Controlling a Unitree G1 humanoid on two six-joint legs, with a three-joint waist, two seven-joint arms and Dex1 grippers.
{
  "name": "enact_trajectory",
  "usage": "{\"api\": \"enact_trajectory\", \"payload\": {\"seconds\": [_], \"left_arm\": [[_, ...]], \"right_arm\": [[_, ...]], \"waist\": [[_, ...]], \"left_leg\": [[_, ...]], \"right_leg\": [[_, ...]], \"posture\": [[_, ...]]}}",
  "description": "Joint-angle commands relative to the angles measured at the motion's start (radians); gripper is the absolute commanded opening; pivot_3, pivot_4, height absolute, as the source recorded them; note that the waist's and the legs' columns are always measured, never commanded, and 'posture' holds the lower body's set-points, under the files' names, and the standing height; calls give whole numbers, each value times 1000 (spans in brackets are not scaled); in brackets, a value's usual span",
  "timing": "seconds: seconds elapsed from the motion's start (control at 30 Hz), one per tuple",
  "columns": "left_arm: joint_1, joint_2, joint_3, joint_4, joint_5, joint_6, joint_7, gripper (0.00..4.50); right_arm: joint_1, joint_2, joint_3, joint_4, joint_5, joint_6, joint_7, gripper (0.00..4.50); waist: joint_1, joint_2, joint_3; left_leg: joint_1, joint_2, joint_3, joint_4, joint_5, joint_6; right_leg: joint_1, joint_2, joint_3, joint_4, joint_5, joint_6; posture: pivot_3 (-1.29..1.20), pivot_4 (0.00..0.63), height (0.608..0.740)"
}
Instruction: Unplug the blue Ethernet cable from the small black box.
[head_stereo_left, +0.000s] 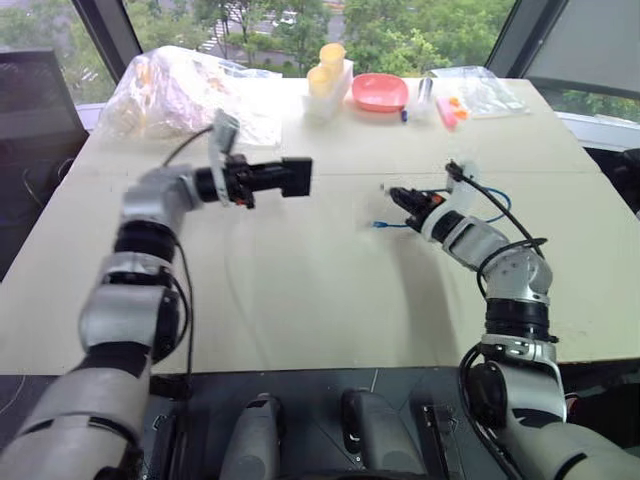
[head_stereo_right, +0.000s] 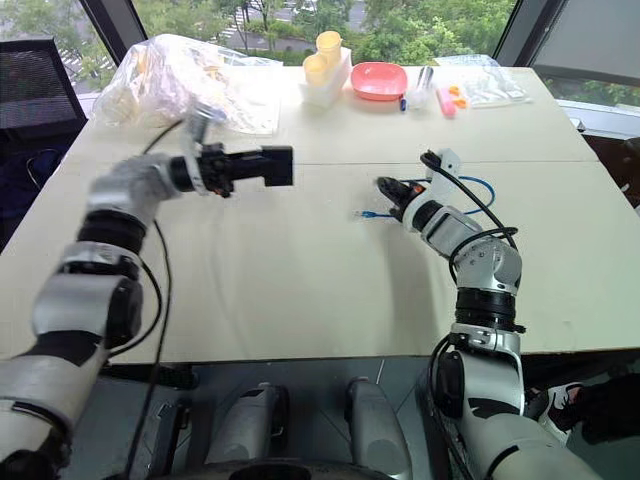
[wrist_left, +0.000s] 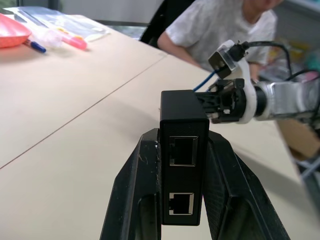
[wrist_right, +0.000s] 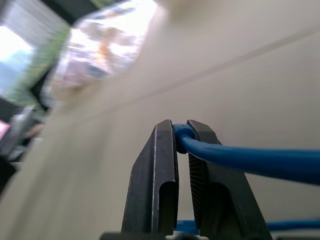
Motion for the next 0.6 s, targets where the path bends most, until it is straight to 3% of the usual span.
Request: {"api": "enact_trajectory", "payload": {"seconds": [0.03,0.07,0.17,0.27,0.37,0.43,0.57,0.6], "left_arm": [[8,-51,16,-45,34,-116,104,503],[14,-70,14,-36,46,-146,131,503],[21,-106,14,-9,75,-214,189,503],[20,-149,17,36,105,-287,274,503],[41,-177,-10,68,163,-373,352,503],[61,-201,-12,85,187,-412,414,503],[105,-243,-22,106,227,-456,500,503],[118,-256,-25,108,235,-463,514,503]], "right_arm": [[-14,-26,-36,27,-42,-34,-33,905],[-10,-31,-40,27,-46,-30,-36,1227],[2,-42,-41,5,-55,-6,-40,2739],[72,-75,-13,-163,-19,129,-29,4333],[108,-42,-93,-324,111,273,-76,4467],[101,39,-204,-394,298,361,-180,4467],[98,191,-333,-407,658,367,-519,4467],[112,196,-329,-410,680,377,-580,4467]], "waist": [[0,0,0],[-1,0,0],[-4,0,0],[0,0,0],[3,0,0],[1,0,0],[2,0,0],[2,0,0]], "left_leg": [[0,0,0,0,0,0],[0,0,0,0,0,0],[1,0,0,0,0,0],[1,0,0,0,0,0],[1,0,-1,0,0,0],[1,0,0,0,0,0],[2,2,-1,0,0,0],[2,2,-1,1,0,0]], "right_leg": [[0,0,0,0,0,0],[0,0,0,0,0,0],[0,1,1,0,0,0],[0,2,1,0,0,0],[0,2,1,0,0,0],[0,1,1,0,0,0],[1,2,1,0,1,0],[2,2,0,0,1,0]], "posture": [[0,150,740],[0,150,740],[0,150,740],[0,150,740],[0,150,740],[0,150,740],[0,150,740],[0,150,740]]}}
